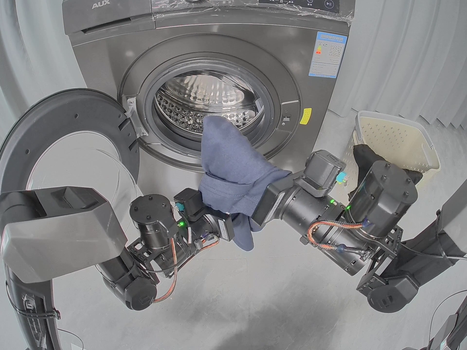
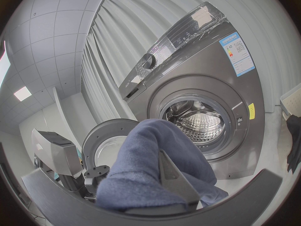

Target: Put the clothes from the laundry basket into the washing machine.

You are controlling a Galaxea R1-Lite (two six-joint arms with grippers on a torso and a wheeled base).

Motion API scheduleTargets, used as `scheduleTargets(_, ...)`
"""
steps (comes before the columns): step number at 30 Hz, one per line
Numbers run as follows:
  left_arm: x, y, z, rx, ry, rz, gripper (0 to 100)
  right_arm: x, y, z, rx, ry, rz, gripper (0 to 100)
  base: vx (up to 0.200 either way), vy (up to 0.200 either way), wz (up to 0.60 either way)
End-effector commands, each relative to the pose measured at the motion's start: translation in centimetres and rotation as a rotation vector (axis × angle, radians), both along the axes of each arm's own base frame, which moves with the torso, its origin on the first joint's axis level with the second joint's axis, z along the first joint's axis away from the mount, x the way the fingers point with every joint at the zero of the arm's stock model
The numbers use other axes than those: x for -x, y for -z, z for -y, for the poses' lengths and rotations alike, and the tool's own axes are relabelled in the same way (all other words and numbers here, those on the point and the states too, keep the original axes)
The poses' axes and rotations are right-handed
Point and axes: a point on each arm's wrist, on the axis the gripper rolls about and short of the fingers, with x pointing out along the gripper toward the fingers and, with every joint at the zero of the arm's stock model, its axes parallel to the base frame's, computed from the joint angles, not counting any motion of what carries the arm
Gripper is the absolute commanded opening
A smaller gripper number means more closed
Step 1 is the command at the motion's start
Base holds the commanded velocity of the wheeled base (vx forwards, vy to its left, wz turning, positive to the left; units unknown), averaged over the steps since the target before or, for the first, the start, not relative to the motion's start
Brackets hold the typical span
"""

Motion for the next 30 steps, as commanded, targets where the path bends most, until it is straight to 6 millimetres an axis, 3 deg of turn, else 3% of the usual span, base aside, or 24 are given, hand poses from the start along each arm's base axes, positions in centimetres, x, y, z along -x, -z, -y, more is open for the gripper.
scheduleTargets(1, 0.2, -0.7, -0.2, 0.013, -0.003, 0.014, 0, 0.0, -0.6, 0.8, -0.010, 0.014, 0.009, 0, 0.000, 0.000, 0.00)
scheduleTargets(9, 1.8, -3.1, -1.3, 0.039, -0.004, 0.042, 0, -1.3, -0.1, 3.2, 0.013, 0.101, -0.018, 0, 0.000, 0.000, 0.00)
scheduleTargets(14, 2.7, -4.6, -2.1, 0.062, -0.035, 0.065, 0, -1.4, 1.5, 4.6, 0.060, 0.139, -0.064, 0, 0.000, 0.000, 0.00)
scheduleTargets(24, 3.9, -6.1, -2.8, 0.092, -0.032, 0.082, 0, -1.3, 2.7, 3.9, 0.088, 0.120, -0.088, 0, 0.000, 0.000, 0.00)
scheduleTargets(30, 4.7, -4.9, -3.1, 0.057, -0.018, 0.037, 0, -1.6, 0.9, 3.3, 0.026, 0.106, -0.025, 0, 0.000, 0.000, 0.00)
